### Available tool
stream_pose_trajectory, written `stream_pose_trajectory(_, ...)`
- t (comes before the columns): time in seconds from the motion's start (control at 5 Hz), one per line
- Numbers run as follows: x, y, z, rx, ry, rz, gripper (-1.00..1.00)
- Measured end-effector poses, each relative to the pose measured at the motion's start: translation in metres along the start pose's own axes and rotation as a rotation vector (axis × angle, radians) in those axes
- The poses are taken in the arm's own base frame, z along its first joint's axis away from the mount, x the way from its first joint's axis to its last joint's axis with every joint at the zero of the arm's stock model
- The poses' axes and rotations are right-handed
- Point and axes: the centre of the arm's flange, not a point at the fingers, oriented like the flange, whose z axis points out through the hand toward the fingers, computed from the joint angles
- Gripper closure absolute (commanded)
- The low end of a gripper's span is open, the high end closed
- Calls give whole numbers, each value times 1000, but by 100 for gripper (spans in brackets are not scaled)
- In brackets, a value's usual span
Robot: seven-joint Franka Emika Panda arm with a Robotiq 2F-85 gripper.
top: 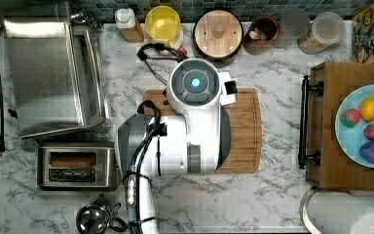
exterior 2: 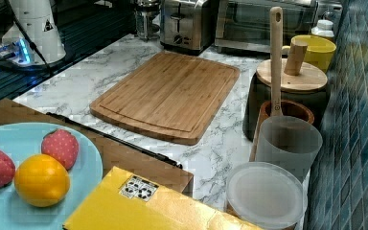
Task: Turn on the toaster.
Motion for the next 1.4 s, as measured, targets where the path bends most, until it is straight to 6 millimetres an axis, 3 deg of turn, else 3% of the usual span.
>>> stream_pose_trajectory(0.4, -54, -7, 37, 42, -125, -131, 100)
stream_pose_trajectory(0.8, -130, -23, 22, 60, -110, -262, 100)
stream_pose_trajectory(1.0, -160, -47, 7, 80, -69, -371, 100)
stream_pose_trajectory(1.4, -198, -80, 13, 77, -63, -487, 100)
